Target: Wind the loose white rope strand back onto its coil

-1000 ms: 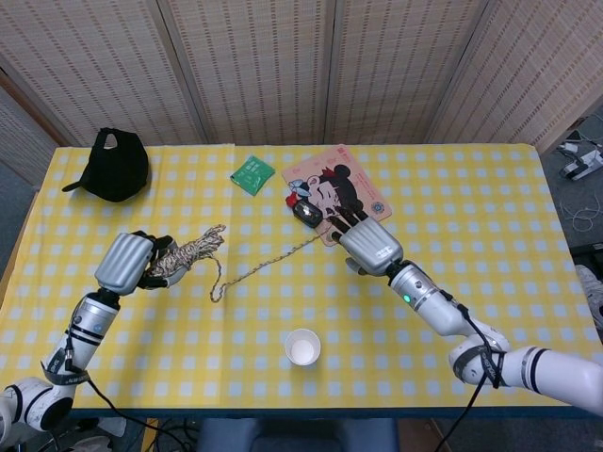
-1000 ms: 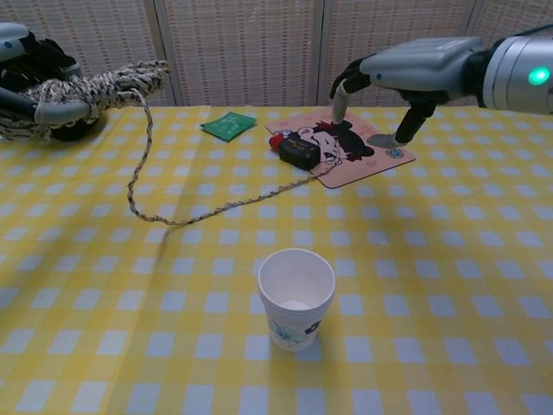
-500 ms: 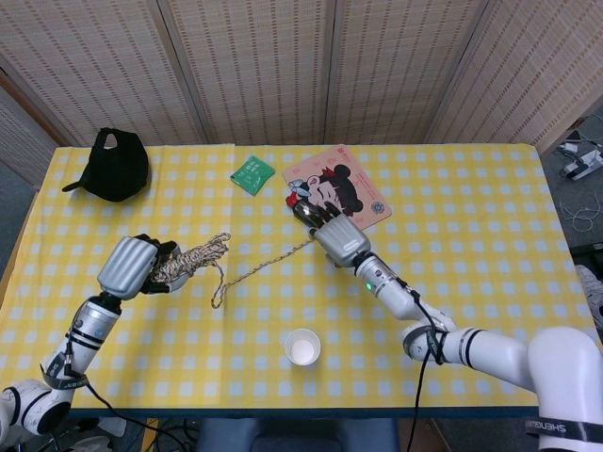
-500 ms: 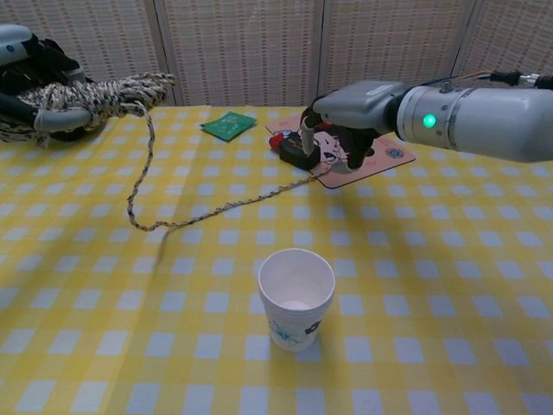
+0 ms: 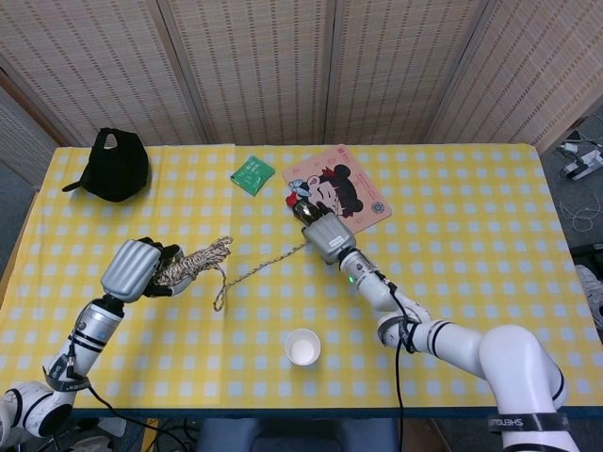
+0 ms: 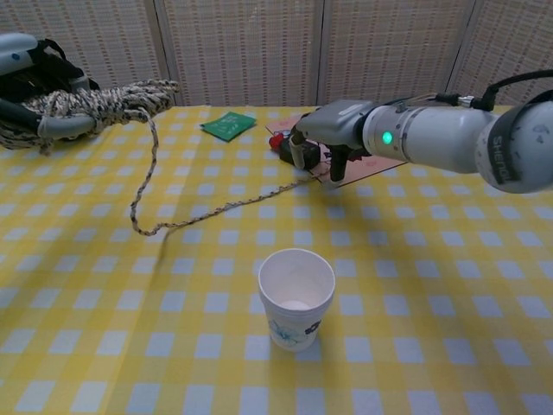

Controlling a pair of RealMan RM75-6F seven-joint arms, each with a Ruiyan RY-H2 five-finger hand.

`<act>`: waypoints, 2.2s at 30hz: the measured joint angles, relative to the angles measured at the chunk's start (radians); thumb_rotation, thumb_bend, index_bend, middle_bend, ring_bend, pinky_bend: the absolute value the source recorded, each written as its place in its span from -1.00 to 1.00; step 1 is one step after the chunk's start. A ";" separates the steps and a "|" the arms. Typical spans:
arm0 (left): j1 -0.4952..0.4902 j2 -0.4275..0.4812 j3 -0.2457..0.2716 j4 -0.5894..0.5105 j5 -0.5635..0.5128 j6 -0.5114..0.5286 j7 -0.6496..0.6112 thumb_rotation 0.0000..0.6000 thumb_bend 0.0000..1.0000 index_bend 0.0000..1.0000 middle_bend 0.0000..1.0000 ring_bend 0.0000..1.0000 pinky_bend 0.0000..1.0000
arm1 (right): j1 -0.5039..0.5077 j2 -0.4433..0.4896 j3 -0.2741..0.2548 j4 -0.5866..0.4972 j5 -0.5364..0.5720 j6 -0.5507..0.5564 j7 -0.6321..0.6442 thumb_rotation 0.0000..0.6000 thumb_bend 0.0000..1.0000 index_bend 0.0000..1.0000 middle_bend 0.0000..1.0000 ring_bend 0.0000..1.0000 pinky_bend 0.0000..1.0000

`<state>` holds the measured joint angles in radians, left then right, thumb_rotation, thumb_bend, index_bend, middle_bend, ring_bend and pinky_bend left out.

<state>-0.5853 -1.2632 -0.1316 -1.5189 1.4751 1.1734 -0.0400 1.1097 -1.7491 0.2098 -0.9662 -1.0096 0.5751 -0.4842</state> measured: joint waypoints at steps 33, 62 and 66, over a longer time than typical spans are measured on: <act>0.019 -0.002 0.012 0.025 0.001 0.012 -0.043 0.24 -0.28 0.56 0.63 0.30 0.06 | 0.143 -0.191 -0.022 0.339 -0.113 -0.160 0.137 1.00 -0.44 -0.22 -0.72 -1.00 -1.00; 0.018 -0.018 0.016 0.022 0.021 0.018 -0.051 0.25 -0.28 0.56 0.63 0.30 0.06 | -0.038 0.125 -0.109 -0.153 -0.135 0.033 0.065 1.00 -0.44 -0.18 -0.70 -1.00 -1.00; 0.019 -0.022 0.018 0.026 0.020 0.016 -0.053 0.25 -0.28 0.56 0.63 0.30 0.06 | -0.030 0.090 -0.103 -0.102 -0.121 0.030 0.052 1.00 -0.43 -0.16 -0.70 -1.00 -1.00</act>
<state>-0.5659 -1.2856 -0.1133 -1.4930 1.4946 1.1897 -0.0934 1.0797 -1.6594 0.1067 -1.0684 -1.1307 0.6053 -0.4324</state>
